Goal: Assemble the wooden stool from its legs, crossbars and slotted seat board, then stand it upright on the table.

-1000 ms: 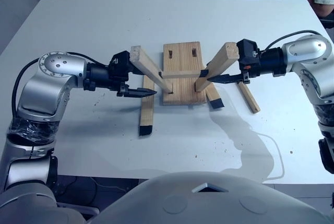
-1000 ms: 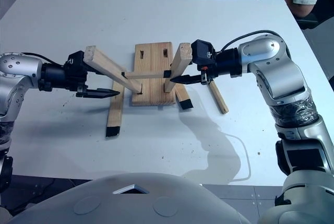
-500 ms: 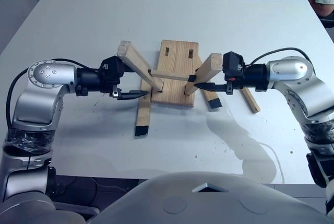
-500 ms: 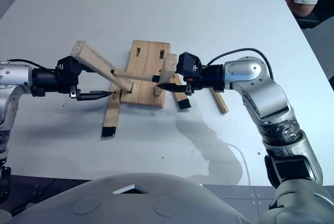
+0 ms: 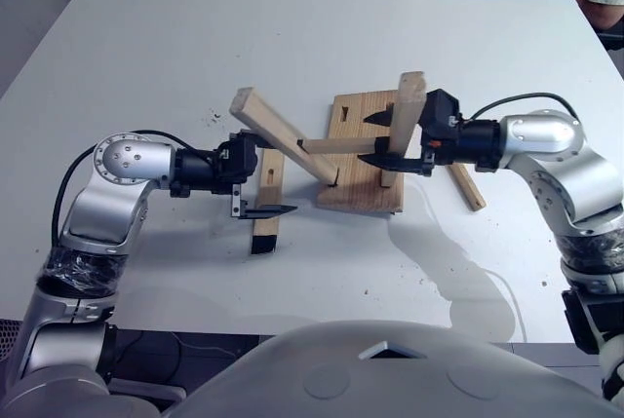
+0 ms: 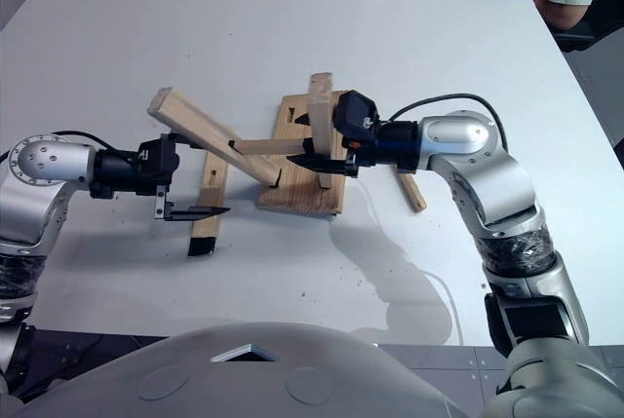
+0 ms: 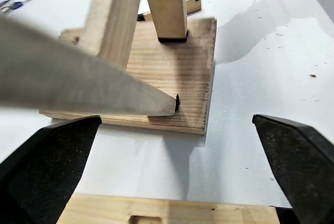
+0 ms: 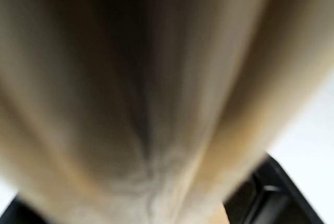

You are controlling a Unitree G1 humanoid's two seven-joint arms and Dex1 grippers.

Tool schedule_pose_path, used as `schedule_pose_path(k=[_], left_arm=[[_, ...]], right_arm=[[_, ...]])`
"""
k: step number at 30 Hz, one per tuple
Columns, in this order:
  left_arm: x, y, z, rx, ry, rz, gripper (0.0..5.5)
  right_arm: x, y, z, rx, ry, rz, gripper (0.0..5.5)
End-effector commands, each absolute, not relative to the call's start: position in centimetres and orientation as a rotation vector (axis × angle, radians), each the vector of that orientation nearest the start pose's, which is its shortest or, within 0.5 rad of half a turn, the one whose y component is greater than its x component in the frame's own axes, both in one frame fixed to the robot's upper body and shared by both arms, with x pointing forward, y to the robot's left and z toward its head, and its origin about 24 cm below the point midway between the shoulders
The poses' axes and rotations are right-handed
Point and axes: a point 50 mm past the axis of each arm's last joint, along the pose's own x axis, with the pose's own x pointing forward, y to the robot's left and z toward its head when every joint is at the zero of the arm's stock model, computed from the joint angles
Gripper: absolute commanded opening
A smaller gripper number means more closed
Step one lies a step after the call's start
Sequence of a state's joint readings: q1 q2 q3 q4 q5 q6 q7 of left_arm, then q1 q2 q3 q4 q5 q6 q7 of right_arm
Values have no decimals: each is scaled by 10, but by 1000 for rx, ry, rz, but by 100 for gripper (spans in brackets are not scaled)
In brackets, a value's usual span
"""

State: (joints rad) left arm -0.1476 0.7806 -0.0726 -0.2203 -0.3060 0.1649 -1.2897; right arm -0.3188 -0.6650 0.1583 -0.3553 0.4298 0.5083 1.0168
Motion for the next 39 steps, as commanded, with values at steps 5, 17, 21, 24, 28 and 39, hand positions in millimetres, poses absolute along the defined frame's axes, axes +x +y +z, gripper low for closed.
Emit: schedule_pose_path(k=[5,17,21,24,28,39], left_arm=[[239,205,130,576,177,-1333,538],[196,198,102,522,302,-1485,538],[194,190,98,517,294,-1498,538],[196,178,95,507,255,-1491,538],[201,153,96,411,186,-1467,538],[195,140,78,392,247,-1459,538]], right_arm=[[236,-169,150,-305,142,1208,298],[249,-245,136,-389,233,850,298],[266,-228,107,-405,254,768,298],[275,-213,91,-407,280,757,298],[296,-202,77,-462,322,719,298],[320,-180,54,-518,379,805,298]])
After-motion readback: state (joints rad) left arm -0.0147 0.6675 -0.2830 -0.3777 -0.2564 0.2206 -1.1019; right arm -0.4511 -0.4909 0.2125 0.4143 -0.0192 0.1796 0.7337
